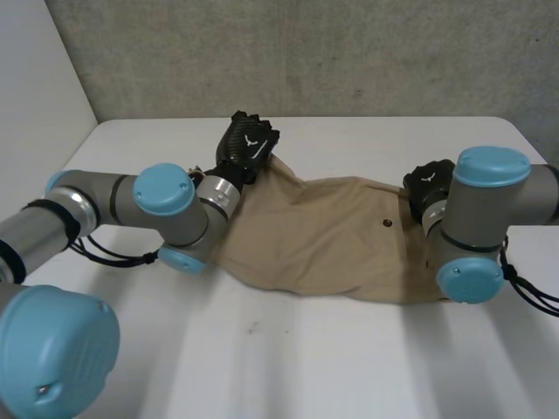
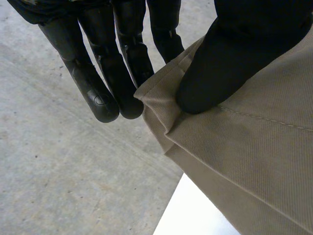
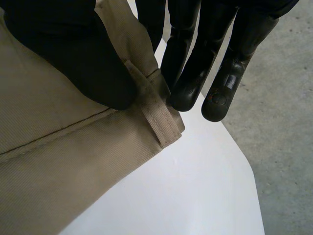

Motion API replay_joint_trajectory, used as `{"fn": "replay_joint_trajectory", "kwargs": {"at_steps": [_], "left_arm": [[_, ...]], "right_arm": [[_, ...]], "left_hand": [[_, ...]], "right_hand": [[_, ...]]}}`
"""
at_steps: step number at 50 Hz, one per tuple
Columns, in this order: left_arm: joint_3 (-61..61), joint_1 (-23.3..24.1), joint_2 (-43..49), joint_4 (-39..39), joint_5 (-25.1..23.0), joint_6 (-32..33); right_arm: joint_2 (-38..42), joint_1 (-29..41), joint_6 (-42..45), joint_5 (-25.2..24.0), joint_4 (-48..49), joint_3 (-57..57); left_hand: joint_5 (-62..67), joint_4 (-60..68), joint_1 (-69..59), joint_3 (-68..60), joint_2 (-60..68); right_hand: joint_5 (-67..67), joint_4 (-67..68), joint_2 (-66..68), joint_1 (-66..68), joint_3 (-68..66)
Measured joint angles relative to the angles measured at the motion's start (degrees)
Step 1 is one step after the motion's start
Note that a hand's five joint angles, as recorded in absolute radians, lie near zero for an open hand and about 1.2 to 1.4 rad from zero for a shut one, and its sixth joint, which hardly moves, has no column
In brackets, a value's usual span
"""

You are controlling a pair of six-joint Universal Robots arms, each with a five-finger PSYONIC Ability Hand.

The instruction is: Fold the shorts.

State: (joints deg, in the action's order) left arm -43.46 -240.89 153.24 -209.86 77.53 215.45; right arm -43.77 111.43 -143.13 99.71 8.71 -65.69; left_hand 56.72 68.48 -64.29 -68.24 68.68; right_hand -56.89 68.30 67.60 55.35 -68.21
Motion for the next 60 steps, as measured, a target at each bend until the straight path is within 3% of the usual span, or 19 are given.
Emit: {"fn": "replay_joint_trajectory", "kwargs": {"at_steps": [3, 4, 5, 6, 8, 9, 10, 12, 16, 24, 28, 35, 45, 55, 60], "left_arm": [[2.08, -0.07, 2.42, -0.46, -0.33, 0.0], [2.38, -0.09, 2.89, -0.7, -0.36, 0.0], [2.61, -0.12, 3.39, -1.1, -0.34, 0.0], [2.65, -0.13, 3.62, -1.39, -0.32, 0.01], [2.38, -0.15, 3.86, -2.25, -0.23, 0.04], [2.38, -0.15, 3.86, -2.25, -0.23, 0.04], [0.96, -0.18, 3.36, -3.99, 0.0, 0.09], [0.12, -0.19, 2.82, -4.8, 0.1, 0.1], [-2.4, -0.19, 0.56, -7.09, 0.4, 0.08], [-14.26, -1.75, -12.51, -10.15, 2.81, -0.94], [-18.47, -2.83, -16.99, -8.76, 3.92, -2.48], [-25.48, -5.8, -24.47, 2.93, 4.76, -12.12], [-26.66, -6.32, -24.68, 16.92, 4.74, -20.6], [-25.8, -6.17, -19.65, 16.65, 5.3, -19.62], [-23.81, -6.32, -15.68, 13.98, 8.05, -15.11]], "right_arm": [[1.68, 0.42, 0.15, 0.5, 0.82, 1.35], [1.9, 0.47, 0.17, 0.59, 1.05, 1.55], [2.14, 0.53, 0.2, 0.7, 1.48, 1.82], [2.22, 0.55, 0.2, 0.76, 1.71, 1.91], [2.17, 0.6, 0.11, 0.84, 2.24, 1.92], [2.17, 0.6, 0.11, 0.84, 2.24, 1.92], [1.26, 0.53, -0.33, 0.86, 3.03, 1.59], [0.65, 0.45, -0.57, 0.83, 3.33, 1.35], [-2.39, 0.15, -1.67, 0.57, 4.45, -0.02], [-16.51, -0.58, -5.8, -2.86, 4.41, -8.18], [-20.33, -1.03, -6.43, -4.41, 2.41, -11.54], [-27.3, -2.7, -11.99, -9.29, -5.25, -21.54], [-30.4, -6.87, -22.16, -17.79, -7.19, -32.08], [-29.97, -9.86, -22.57, -19.66, -2.77, -38.85], [-28.95, -10.38, -21.26, -18.74, 1.72, -41.15]], "left_hand": [[-0.16, -0.31, 0.01, 0.31, -0.49], [-0.23, -0.49, 0.01, 0.62, -0.68], [-12.3, -13.42, 13.28, 13.18, -14.69], [-12.3, -13.42, 13.28, 13.18, -14.69], [-29.22, -30.56, 32.95, 30.03, -30.68], [-29.22, -30.56, 32.95, 30.03, -30.68], [-49.84, -51.65, 51.73, 50.74, -52.14], [-53.82, -55.86, 52.75, 55.2, -55.9], [-54.07, -56.54, 52.76, 55.74, -56.81], [-54.07, -56.54, 52.76, 55.74, -56.81], [-54.07, -56.54, 52.76, 55.74, -56.81], [-54.07, -56.54, 52.76, 55.74, -56.81], [-54.07, -56.54, 52.76, 55.73, -56.81], [-54.06, -56.54, 52.75, 55.74, -56.81], [-54.06, -56.54, 52.75, 55.74, -56.81]], "right_hand": [[2.09, -2.81, -2.97, -0.98, 3.36], [8.18, -9.57, -9.05, -6.58, 9.46], [16.81, -18.7, -19.61, -14.84, 18.66], [22.32, -24.45, -24.4, -20.44, 24.48], [35.77, -38.12, -39.43, -33.37, 38.16], [35.77, -38.12, -39.43, -33.37, 38.16], [51.76, -54.09, -53.89, -43.27, 54.26], [52.91, -55.01, -55.0, -43.7, 55.88], [53.14, -55.13, -55.24, -43.7, 56.13], [53.15, -55.13, -55.24, -43.7, 56.13], [53.15, -55.13, -55.24, -43.7, 56.13], [53.15, -55.13, -55.24, -43.7, 56.13], [53.15, -55.13, -55.24, -43.7, 56.13], [53.15, -55.13, -55.24, -43.7, 56.12], [52.6, -54.71, -54.27, -43.45, 54.85]]}}
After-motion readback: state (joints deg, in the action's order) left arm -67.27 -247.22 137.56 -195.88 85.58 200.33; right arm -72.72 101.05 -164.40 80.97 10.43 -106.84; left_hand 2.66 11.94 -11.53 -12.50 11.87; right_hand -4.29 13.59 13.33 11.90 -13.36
